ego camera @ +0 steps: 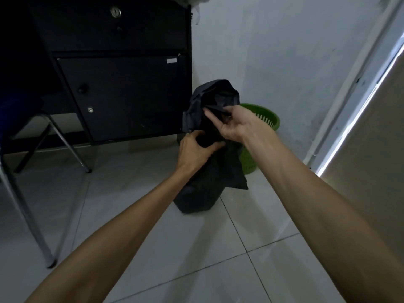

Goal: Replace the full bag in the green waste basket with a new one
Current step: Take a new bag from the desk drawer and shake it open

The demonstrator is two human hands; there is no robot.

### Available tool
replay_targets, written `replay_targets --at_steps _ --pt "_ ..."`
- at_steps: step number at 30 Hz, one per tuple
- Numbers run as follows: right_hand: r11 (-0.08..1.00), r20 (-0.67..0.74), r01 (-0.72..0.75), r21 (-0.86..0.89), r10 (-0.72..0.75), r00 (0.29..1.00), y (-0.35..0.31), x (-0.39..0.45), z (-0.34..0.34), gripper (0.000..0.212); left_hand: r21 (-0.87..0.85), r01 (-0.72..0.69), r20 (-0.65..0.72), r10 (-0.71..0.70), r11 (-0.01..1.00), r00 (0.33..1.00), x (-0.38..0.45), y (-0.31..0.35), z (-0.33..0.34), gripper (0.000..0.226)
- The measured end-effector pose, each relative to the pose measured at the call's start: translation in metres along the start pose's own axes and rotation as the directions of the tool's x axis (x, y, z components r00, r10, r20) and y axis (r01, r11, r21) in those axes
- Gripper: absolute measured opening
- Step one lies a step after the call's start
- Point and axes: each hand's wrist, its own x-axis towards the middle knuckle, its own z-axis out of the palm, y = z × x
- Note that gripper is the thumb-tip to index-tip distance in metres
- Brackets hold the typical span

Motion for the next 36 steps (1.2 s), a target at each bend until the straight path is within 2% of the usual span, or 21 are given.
replay_targets --at_steps 2,3,4,7,9,12,14,16,18,19,20,21,22,23,24,26,28,30,32,34,36 --pt "0.999 0.033 -0.026 0.019 0.025 0.999 -0.002 -0.001 0.0 0.033 0.107 -0.035 0.115 0.022 0.994 0.993 0.0 0.005 0.006 0.102" --pt "0.998 0.053 -0.043 0.038 0.041 0.998 -0.003 -0.002 0.001 0.032 0.139 -0.067 0.123 0.05 0.988 0.991 0.0 0.007 0.01 0.103" --pt "0.997 0.069 -0.058 0.06 0.053 0.996 -0.004 -0.003 0.003 0.031 0.153 -0.095 0.093 0.081 0.984 0.992 0.001 0.009 0.014 0.095" --pt "0.991 0.102 -0.072 0.116 0.061 0.993 -0.01 -0.003 0.004 0.034 0.12 -0.092 -0.075 0.101 0.989 0.992 0.008 0.019 0.02 0.047" --pt "0.988 0.11 -0.068 0.139 0.053 0.992 -0.015 -0.002 0.002 0.035 0.111 -0.077 -0.107 0.089 0.991 0.99 0.015 0.025 0.021 0.022" --pt "0.997 0.12 -0.034 0.064 0.026 0.992 -0.025 -0.001 -0.003 0.039 -0.015 -0.018 -0.097 0.016 1.0 0.995 0.027 0.03 0.02 0.016" --pt "0.981 0.081 0.063 -0.182 -0.049 0.995 -0.037 -0.002 -0.007 0.048 -0.158 0.109 -0.114 -0.128 0.981 0.985 0.037 0.029 0.015 0.016" --pt "0.832 -0.009 0.221 -0.51 -0.262 0.965 -0.051 -0.004 -0.017 0.052 -0.361 0.253 -0.154 -0.325 0.898 0.933 0.049 0.025 0.002 0.025" --pt "0.505 -0.011 0.358 -0.785 -0.59 0.808 -0.061 -0.002 -0.039 0.035 -0.588 0.343 -0.142 -0.511 0.732 0.848 0.057 0.018 -0.015 0.022" --pt "0.328 0.036 0.356 -0.875 -0.689 0.724 -0.061 0.0 -0.053 0.026 -0.685 0.371 -0.1 -0.585 0.628 0.805 0.06 0.011 -0.022 0.014" --pt "0.196 0.084 0.315 -0.928 -0.715 0.694 -0.057 0.001 -0.067 0.024 -0.76 0.383 -0.055 -0.638 0.526 0.768 0.063 0.004 -0.028 0.005" --pt "0.129 0.109 0.257 -0.958 -0.665 0.739 -0.049 0.004 -0.081 0.029 -0.811 0.389 -0.003 -0.668 0.437 0.744 0.065 -0.005 -0.031 0.011" --pt "0.118 0.099 0.194 -0.974 -0.547 0.831 -0.038 0.006 -0.094 0.044 -0.85 0.39 0.052 -0.681 0.354 0.73 0.065 -0.014 -0.032 0.019" --pt "0.129 0.062 0.119 -0.984 -0.378 0.924 -0.026 0.008 -0.103 0.066 -0.877 0.389 0.098 -0.687 0.283 0.72 0.066 -0.021 -0.031 0.026" --pt "0.134 0.022 0.05 -0.99 -0.201 0.979 -0.015 0.011 -0.111 0.09 -0.893 0.387 0.127 -0.697 0.23 0.706 0.064 -0.026 -0.03 0.032" --pt "0.093 -0.045 -0.055 -0.994 0.108 0.993 0.004 0.015 -0.117 0.121 -0.91 0.379 0.149 -0.719 0.169 0.679 0.062 -0.035 -0.027 0.037" --pt "-0.038 -0.086 -0.079 -0.996 0.238 0.967 0.021 0.019 -0.117 0.127 -0.941 0.332 0.181 -0.724 0.07 0.666 0.059 -0.037 -0.028 0.037" --pt "-0.269 -0.073 -0.02 -0.963 0.189 0.979 0.035 0.024 -0.121 0.12 -0.959 0.28 0.215 -0.735 -0.035 0.643 0.061 -0.044 -0.032 0.038" --pt "-0.431 -0.005 0.012 -0.902 0.04 0.999 0.038 0.035 -0.13 0.081 -0.964 0.246 0.239 -0.741 -0.103 0.627 0.065 -0.053 -0.038 0.038" --pt "-0.423 0.049 0.004 -0.906 -0.095 0.994 0.031 0.04 -0.134 0.039 -0.959 0.268 0.248 -0.731 -0.092 0.636 0.066 -0.059 -0.042 0.038" --pt "-0.258 0.059 0.011 -0.966 -0.18 0.982 0.023 0.033 -0.125 0.023 -0.919 0.391 0.246 -0.711 0.044 0.658 0.058 -0.054 -0.044 0.041"
